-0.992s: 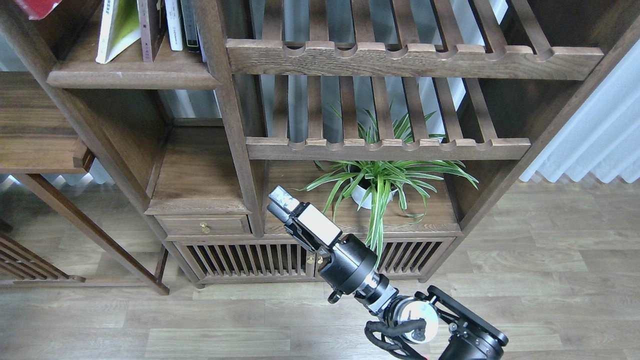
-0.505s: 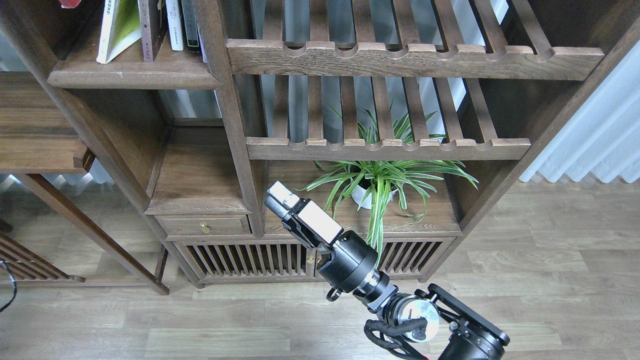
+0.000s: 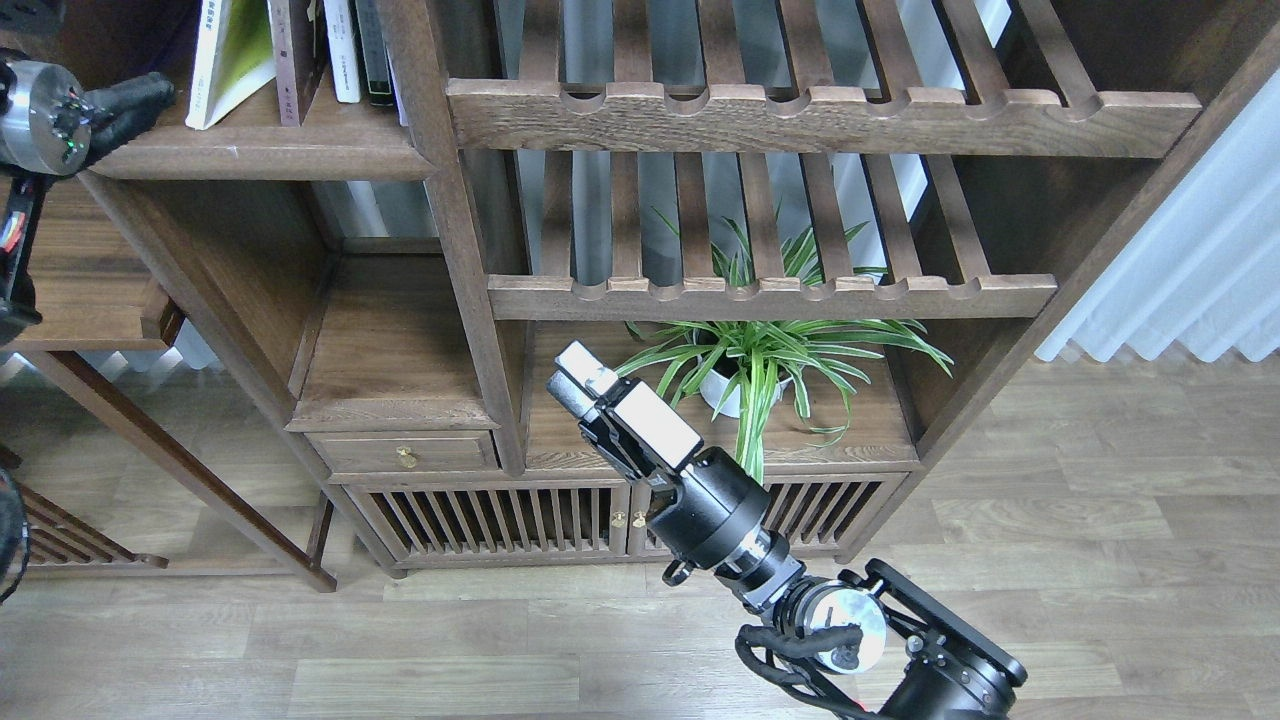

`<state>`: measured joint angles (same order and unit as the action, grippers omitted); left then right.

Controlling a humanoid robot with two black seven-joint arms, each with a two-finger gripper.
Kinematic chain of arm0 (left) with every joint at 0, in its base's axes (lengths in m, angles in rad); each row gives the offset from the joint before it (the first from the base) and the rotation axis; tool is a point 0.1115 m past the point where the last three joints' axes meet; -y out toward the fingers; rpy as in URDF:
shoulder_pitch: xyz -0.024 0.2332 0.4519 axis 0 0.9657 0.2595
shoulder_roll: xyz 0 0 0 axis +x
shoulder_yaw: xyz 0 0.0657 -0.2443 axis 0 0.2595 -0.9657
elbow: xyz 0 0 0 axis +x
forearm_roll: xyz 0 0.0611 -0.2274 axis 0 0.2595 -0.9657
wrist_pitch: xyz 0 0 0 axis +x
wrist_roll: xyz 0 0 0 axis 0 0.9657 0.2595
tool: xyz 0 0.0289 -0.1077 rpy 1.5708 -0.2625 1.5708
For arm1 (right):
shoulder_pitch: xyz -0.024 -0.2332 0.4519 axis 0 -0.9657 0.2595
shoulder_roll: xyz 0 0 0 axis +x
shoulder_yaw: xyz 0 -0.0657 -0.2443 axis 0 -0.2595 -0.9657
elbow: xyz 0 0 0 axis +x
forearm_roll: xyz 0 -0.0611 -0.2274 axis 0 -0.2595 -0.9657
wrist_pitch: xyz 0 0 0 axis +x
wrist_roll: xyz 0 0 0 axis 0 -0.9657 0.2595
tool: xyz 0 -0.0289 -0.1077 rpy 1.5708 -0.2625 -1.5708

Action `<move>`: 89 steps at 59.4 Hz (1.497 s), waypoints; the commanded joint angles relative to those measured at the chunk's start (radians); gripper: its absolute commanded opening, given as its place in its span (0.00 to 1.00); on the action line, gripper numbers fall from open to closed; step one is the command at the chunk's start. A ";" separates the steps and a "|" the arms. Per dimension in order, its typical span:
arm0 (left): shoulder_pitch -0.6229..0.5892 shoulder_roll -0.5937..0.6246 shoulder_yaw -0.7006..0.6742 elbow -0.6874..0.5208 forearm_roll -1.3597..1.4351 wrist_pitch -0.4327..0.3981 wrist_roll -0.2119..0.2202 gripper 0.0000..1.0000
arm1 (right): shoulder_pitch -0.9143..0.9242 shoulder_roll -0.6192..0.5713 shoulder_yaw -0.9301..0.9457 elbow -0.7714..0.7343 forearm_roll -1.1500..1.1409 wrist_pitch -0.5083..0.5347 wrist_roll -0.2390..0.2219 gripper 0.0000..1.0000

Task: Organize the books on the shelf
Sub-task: 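Withdraw the left gripper from the upper shelf and lower it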

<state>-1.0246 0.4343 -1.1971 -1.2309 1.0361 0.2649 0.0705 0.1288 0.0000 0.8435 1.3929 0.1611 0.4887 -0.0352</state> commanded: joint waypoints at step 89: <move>0.170 0.015 0.016 0.094 -0.037 -0.073 -0.172 0.03 | 0.000 0.000 0.002 -0.008 0.012 0.000 0.001 0.85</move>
<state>-0.8518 0.4515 -1.1872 -1.1582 1.0147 0.1924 -0.0871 0.1275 0.0000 0.8465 1.3851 0.1712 0.4887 -0.0337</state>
